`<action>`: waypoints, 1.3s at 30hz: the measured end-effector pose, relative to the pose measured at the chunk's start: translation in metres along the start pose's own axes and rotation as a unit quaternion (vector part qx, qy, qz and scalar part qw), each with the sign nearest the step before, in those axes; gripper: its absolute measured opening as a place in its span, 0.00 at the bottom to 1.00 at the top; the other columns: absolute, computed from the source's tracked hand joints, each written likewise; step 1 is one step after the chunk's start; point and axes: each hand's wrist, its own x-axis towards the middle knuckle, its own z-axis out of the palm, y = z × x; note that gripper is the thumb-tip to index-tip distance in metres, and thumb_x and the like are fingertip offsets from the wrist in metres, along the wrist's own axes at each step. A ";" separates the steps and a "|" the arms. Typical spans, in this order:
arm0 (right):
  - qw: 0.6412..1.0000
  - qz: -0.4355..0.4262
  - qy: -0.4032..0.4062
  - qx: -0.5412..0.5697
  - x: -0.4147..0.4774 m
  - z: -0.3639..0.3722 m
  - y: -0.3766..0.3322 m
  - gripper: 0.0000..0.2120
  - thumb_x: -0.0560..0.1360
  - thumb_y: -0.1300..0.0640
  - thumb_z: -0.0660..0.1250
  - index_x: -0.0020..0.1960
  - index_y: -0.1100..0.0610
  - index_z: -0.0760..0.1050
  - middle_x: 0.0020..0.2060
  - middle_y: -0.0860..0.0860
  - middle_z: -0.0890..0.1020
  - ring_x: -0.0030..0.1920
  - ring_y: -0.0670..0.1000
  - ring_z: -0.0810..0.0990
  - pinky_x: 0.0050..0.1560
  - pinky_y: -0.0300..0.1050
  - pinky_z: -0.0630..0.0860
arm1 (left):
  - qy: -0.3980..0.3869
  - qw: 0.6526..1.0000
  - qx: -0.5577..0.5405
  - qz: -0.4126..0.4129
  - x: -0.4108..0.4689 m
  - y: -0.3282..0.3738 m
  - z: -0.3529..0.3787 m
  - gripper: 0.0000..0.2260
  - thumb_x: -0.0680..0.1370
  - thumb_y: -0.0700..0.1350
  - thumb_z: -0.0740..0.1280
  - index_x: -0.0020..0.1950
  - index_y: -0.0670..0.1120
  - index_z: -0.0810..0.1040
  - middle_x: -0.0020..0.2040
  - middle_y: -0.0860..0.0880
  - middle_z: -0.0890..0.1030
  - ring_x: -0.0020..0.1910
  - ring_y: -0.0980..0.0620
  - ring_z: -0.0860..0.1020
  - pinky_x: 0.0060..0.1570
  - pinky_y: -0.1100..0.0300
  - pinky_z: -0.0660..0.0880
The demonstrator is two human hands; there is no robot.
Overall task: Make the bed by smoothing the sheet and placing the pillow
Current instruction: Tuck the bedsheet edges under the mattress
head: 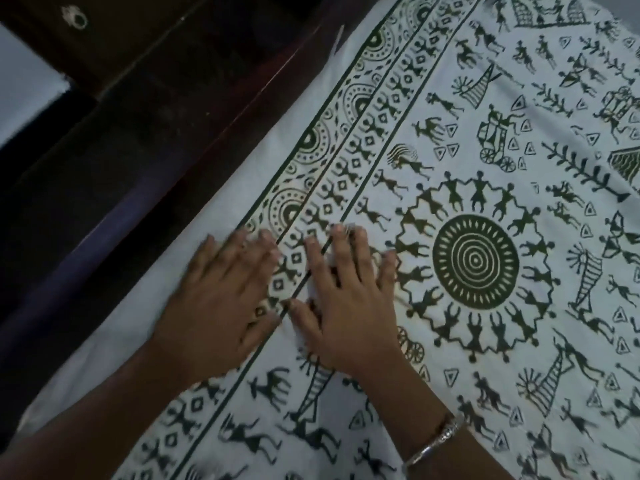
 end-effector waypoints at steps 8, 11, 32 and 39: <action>0.997 -0.082 -0.002 -0.015 -0.063 0.024 -0.047 0.31 0.78 0.39 0.51 0.78 0.52 0.55 0.76 0.59 0.56 0.76 0.62 0.52 0.72 0.68 0.49 | 0.023 0.997 -0.023 -0.066 -0.077 0.017 0.020 0.31 0.78 0.61 0.50 0.74 0.41 0.63 0.73 0.42 0.65 0.72 0.41 0.64 0.70 0.38 0.56; 0.999 -0.035 0.002 -0.019 -0.071 0.029 -0.052 0.36 0.77 0.35 0.48 0.78 0.54 0.53 0.76 0.60 0.56 0.76 0.61 0.52 0.73 0.65 0.46 | 0.016 0.997 -0.017 -0.079 -0.110 0.023 0.027 0.35 0.75 0.63 0.54 0.75 0.42 0.61 0.75 0.42 0.62 0.72 0.39 0.61 0.70 0.37 0.51; 0.999 0.034 0.019 0.031 -0.219 0.047 -0.078 0.30 0.78 0.42 0.51 0.76 0.54 0.59 0.75 0.61 0.60 0.75 0.64 0.56 0.72 0.64 0.54 | 0.034 0.999 -0.003 -0.016 -0.206 0.124 0.047 0.30 0.78 0.58 0.53 0.75 0.43 0.60 0.76 0.43 0.61 0.74 0.40 0.59 0.71 0.37 0.52; 0.996 0.084 0.014 0.029 -0.290 0.050 -0.032 0.32 0.79 0.37 0.48 0.77 0.53 0.55 0.76 0.56 0.58 0.76 0.63 0.53 0.74 0.62 0.48 | 0.013 0.998 -0.006 -0.065 -0.221 0.142 0.049 0.34 0.76 0.62 0.53 0.74 0.41 0.62 0.75 0.40 0.62 0.73 0.37 0.58 0.69 0.34 0.47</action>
